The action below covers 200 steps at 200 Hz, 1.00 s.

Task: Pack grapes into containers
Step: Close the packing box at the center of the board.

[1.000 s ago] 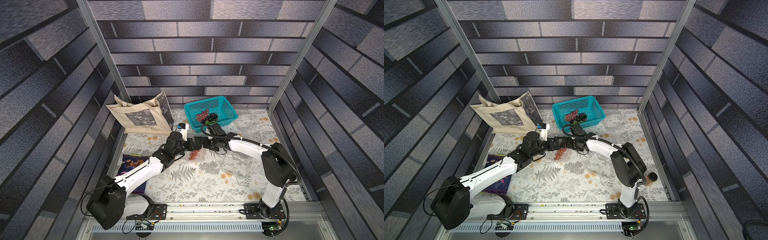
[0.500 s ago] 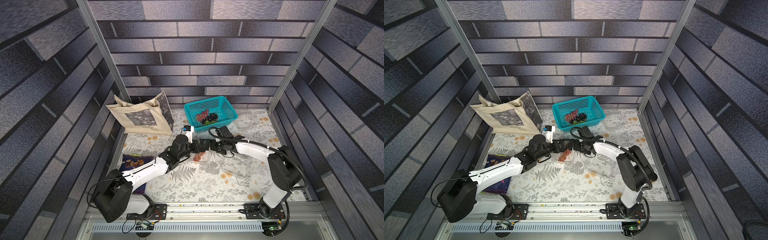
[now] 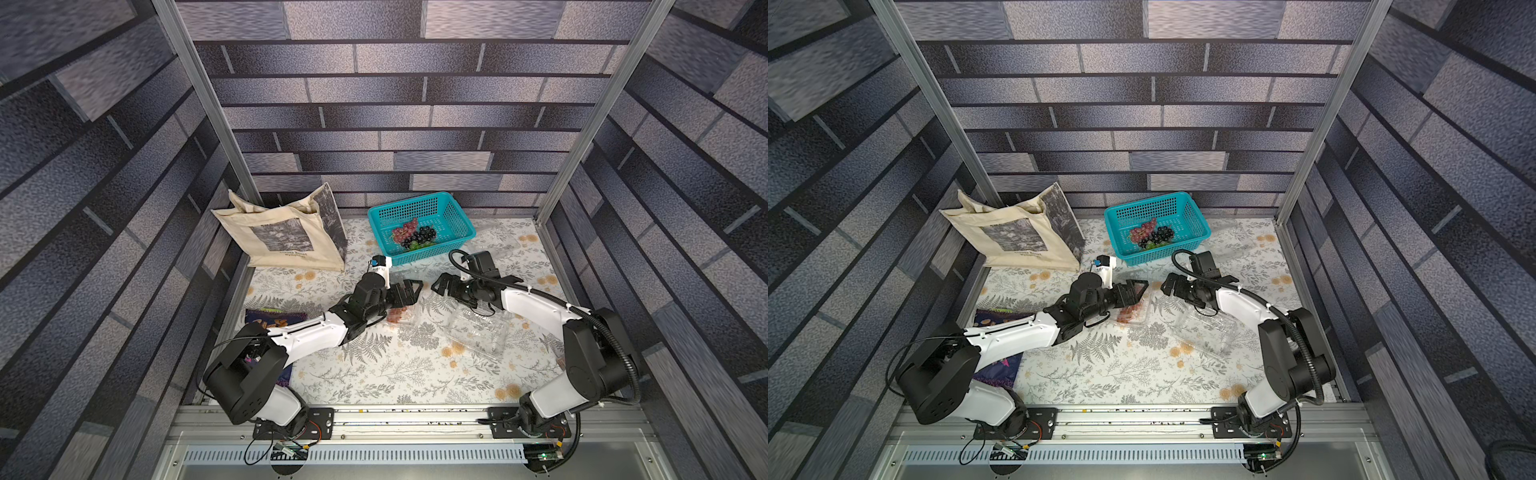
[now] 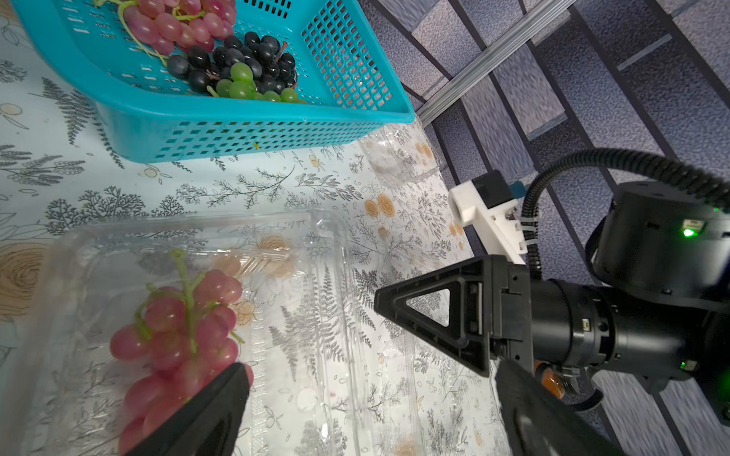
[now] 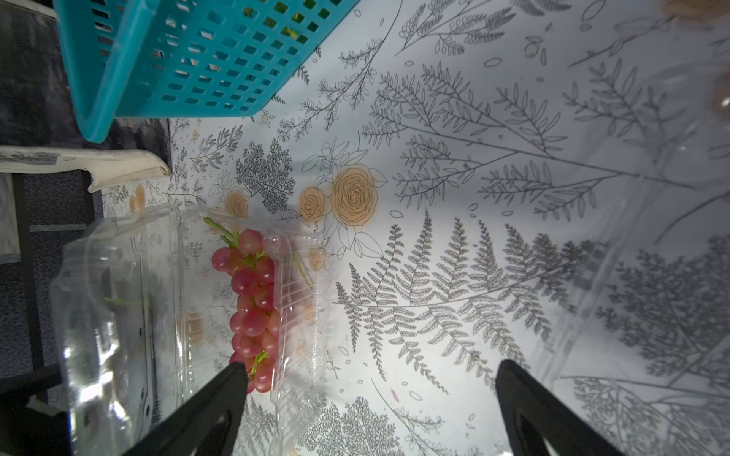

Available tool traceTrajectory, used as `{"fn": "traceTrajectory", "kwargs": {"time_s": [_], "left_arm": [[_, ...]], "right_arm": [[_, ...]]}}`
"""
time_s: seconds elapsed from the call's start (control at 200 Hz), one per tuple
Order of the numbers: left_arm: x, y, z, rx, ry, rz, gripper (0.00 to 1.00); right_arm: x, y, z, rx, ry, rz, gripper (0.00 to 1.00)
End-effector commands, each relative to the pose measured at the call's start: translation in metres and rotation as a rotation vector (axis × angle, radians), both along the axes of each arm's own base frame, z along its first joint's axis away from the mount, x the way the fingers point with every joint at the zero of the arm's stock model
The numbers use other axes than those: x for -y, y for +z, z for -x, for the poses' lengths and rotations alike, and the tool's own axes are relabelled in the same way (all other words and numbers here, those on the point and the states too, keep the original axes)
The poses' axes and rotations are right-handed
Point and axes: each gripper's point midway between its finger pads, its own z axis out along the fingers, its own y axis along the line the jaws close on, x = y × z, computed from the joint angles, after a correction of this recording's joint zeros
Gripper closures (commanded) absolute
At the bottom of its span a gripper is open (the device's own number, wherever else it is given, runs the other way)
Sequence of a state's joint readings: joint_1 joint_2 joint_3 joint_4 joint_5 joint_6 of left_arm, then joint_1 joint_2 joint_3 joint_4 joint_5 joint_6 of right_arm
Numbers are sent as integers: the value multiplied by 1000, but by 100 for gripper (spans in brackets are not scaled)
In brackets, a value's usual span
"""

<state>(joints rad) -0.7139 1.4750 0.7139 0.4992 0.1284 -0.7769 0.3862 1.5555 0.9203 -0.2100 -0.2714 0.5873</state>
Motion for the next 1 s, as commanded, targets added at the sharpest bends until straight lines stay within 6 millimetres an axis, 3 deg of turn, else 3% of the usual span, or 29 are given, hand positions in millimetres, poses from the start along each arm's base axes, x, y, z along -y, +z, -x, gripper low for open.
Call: {"fn": "traceTrajectory", "kwargs": {"time_s": [0.0, 0.301, 0.441, 0.811, 0.997], "left_arm": [[-1, -8, 1, -15, 24, 19, 0], [-2, -32, 13, -65, 21, -12, 0], [0, -40, 17, -77, 13, -26, 0], [0, -47, 21, -90, 9, -43, 0], [2, -49, 22, -92, 6, -43, 0]], "right_arm": [[-9, 13, -6, 62, 57, -53, 1], [-26, 29, -25, 101, 53, -183, 6], [-33, 26, -33, 100, 49, -222, 10], [-44, 17, -45, 97, 34, -296, 36], [-49, 10, -52, 88, 20, -335, 43]]}}
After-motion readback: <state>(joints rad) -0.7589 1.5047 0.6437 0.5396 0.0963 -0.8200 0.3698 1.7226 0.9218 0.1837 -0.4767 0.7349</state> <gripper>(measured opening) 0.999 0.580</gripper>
